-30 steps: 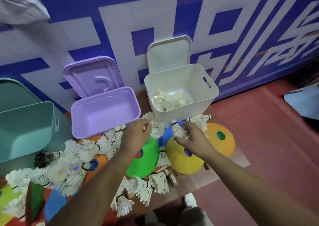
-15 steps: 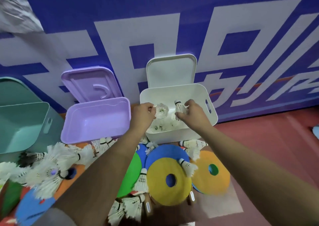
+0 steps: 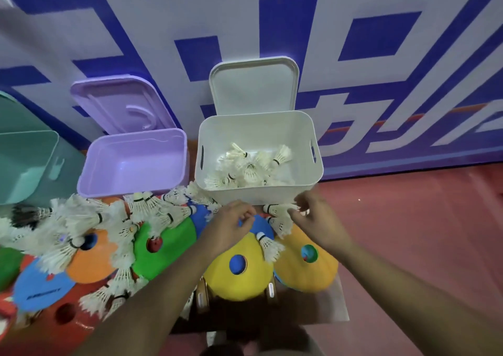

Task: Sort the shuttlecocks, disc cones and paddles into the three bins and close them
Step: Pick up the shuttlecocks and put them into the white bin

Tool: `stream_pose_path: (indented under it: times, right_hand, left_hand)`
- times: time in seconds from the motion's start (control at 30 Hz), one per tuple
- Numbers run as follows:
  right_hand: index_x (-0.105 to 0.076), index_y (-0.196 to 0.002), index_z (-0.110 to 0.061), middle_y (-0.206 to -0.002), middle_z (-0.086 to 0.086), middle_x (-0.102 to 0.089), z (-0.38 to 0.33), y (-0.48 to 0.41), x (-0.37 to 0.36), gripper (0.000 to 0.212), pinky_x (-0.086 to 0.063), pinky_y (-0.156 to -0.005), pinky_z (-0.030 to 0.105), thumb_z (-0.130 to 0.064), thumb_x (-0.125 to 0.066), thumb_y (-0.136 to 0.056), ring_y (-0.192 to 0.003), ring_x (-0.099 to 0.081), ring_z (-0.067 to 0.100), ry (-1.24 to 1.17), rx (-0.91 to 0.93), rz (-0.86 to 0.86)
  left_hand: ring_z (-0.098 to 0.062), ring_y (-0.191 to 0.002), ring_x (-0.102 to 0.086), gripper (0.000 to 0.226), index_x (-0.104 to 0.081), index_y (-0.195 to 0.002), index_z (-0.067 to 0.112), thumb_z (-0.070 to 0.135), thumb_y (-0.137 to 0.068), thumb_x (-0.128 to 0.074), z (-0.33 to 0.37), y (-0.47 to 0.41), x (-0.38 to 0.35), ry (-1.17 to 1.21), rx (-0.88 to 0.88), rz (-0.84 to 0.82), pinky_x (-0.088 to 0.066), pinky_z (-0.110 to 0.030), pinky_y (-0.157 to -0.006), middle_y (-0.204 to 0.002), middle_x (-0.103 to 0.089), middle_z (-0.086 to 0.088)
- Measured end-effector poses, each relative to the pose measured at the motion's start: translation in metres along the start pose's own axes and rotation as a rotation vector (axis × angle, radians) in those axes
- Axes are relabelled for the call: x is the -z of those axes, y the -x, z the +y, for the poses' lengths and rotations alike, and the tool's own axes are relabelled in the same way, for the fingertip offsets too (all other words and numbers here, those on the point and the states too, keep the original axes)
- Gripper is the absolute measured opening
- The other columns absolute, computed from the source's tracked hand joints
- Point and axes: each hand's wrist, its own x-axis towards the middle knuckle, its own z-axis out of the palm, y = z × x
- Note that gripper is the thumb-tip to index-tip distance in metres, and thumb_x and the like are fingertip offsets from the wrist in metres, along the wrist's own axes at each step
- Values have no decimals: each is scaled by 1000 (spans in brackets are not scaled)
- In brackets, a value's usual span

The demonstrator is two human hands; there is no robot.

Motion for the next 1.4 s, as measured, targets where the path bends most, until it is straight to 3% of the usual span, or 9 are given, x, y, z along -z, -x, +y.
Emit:
stream_pose_path:
  times: [0.1, 0.2, 0.3, 0.47, 0.57, 0.73, 1.07, 1.23, 1.4]
  right_hand:
    - [-60, -99, -12, -91, -1, -60, 27, 9, -15, 22, -38, -64, 22, -28, -65, -85, -80, -57, 15, 42, -94, -72]
    - [-63, -98, -9, -97, 6, -64, 42, 11, -34, 25, -47, -68, 31, -31, -63, -86, -85, -61, 22, 91, -193, -131]
    - [-60, -84, -4, -77, 11, -62, 44, 10, -50, 27, -49, -57, 38, -31, -62, -87, -66, -59, 27, 16, -303, -169]
    - [-31, -49, -13, -46, 5, -30, 43, -1, -76, 54, -25, -50, 36, -35, -64, -85, -46, -31, 20, -60, -362, -113]
    - [-36, -47, -13, -45, 3, -35, 42, -8, -86, 50, -25, -49, 34, -33, -62, -85, -47, -34, 17, -126, -427, -99]
    - [-64, -64, -5, -60, 3, -61, 47, -17, -91, 21, -39, -55, 26, -12, -57, -83, -56, -50, 8, -333, -429, 17]
    - [-55, -68, 7, -60, 2, -43, 34, 4, -59, 22, -28, -45, 19, -7, -57, -85, -54, -34, 8, -447, -383, 124]
    - [-53, -55, -15, -49, -12, -44, -7, 18, -16, 32, -31, -49, 16, -5, -61, -84, -48, -38, -1, -428, -231, 108]
    - [-65, -71, -2, -61, -3, -55, -54, 18, 24, 15, -36, -52, 15, -5, -62, -86, -53, -44, 3, -442, -106, 110]
  left_hand:
    - [-9, -92, -56, 20, -64, -111, 15, 20, -93, -58, -3, 0, -25, -55, 39, -136, -44, -18, -79, -104, -56, 5]
    - [-18, -111, -54, 30, -59, -123, 16, 19, -93, -57, -11, -5, -47, -200, 31, -266, -45, -31, -92, -124, -54, -2]
    - [-20, -127, -42, 41, -53, -133, 20, 17, -93, -56, -19, -10, -63, -338, 1, -345, -42, -36, -100, -136, -47, -1]
    - [-23, -128, -40, 47, -47, -137, 21, 12, -91, -50, -22, -19, -76, -535, -74, -427, -34, -37, -105, -138, -46, 0]
    - [-26, -124, -41, 47, -47, -135, 21, 10, -90, -49, -26, -24, -86, -601, -82, -445, -34, -38, -101, -132, -46, -3]
    - [-26, -121, -39, 34, -56, -126, 21, 19, -92, -55, -40, -30, -93, -639, -157, -406, -33, -36, -101, -125, -44, -6]
    - [-16, -113, -50, 41, -60, -119, 19, 34, -83, -72, -40, 2, -23, -182, -126, -221, -41, -30, -96, -117, -56, 2]
    - [6, -94, -51, 41, -61, -119, 19, 31, -83, -74, -23, 13, 35, -16, -87, -85, -35, -3, -81, -107, -56, 8]
    - [-5, -86, -54, 35, -62, -111, 21, 27, -80, -76, -5, -1, 76, 60, -31, 177, -40, -10, -74, -94, -57, 8]
